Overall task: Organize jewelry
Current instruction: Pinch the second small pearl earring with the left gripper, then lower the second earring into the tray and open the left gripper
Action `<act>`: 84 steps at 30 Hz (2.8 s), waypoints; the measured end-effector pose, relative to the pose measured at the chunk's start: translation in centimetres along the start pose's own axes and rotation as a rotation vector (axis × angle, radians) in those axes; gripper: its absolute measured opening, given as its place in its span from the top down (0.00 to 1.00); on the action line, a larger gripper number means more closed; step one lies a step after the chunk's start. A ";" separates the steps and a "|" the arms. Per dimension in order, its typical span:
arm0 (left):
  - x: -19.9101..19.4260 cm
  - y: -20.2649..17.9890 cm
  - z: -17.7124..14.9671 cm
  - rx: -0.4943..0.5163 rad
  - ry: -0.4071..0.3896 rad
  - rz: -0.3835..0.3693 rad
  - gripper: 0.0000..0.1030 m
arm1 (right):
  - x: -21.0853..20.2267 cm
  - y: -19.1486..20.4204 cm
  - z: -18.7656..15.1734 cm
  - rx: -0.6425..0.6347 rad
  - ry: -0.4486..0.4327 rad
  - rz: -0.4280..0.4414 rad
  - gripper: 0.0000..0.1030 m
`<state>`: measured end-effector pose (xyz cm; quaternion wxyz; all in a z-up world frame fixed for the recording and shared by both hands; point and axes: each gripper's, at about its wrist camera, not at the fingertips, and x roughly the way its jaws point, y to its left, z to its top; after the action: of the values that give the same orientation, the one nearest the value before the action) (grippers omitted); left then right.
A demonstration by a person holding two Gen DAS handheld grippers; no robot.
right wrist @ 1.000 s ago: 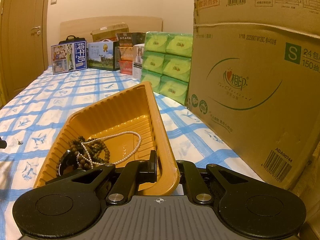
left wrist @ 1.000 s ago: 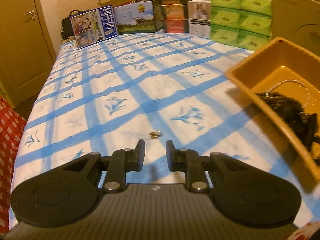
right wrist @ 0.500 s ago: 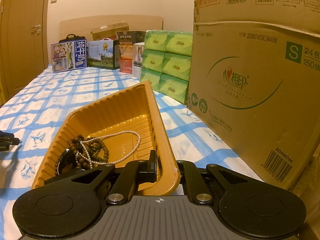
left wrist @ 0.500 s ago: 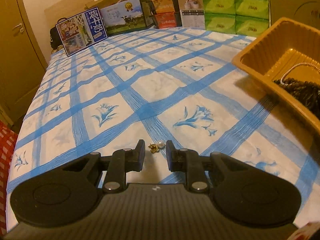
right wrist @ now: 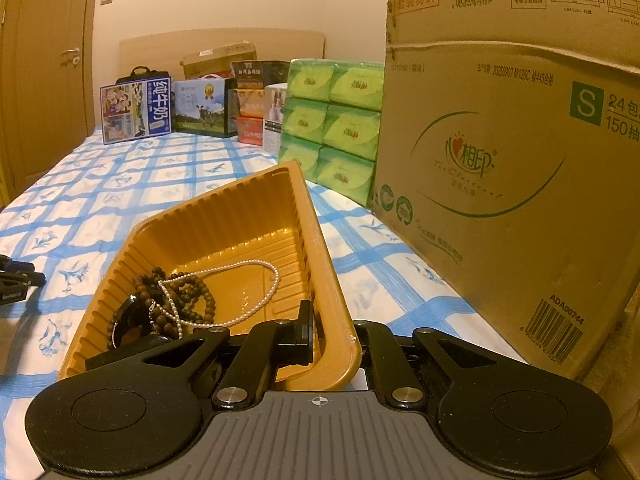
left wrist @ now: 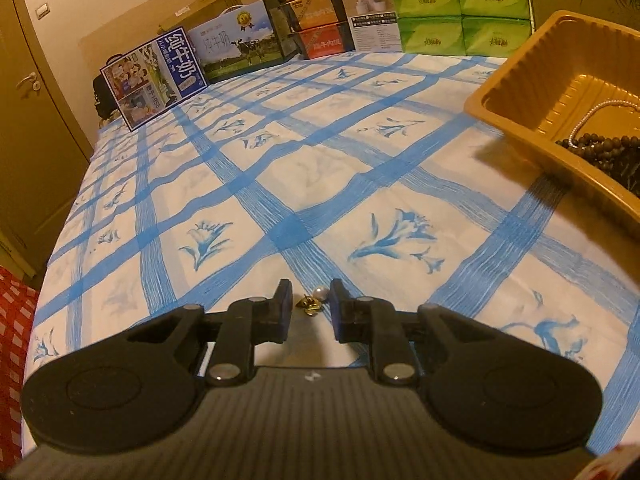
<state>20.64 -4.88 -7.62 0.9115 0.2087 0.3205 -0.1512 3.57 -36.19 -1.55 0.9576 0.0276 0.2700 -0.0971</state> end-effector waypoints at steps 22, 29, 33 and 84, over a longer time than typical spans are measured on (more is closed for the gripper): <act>-5.2 -2.2 1.0 -0.070 -0.001 -0.095 0.93 | -0.4 0.2 0.0 -0.003 -0.009 0.004 0.94; -8.3 -6.0 2.9 -0.061 -0.042 -0.216 0.93 | -0.5 0.3 0.1 -0.005 -0.009 0.008 0.94; -9.6 -8.8 4.1 -0.029 -0.066 -0.277 0.93 | -0.5 0.3 0.1 -0.004 -0.010 0.007 0.94; -10.0 -15.9 7.8 0.017 -0.094 -0.417 0.80 | -0.7 0.4 0.2 -0.003 -0.011 0.017 0.94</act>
<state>10.69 -20.93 -0.13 0.8725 0.1381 0.3128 -0.3490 3.20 -35.71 -1.04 0.9599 0.0278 0.2645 -0.0889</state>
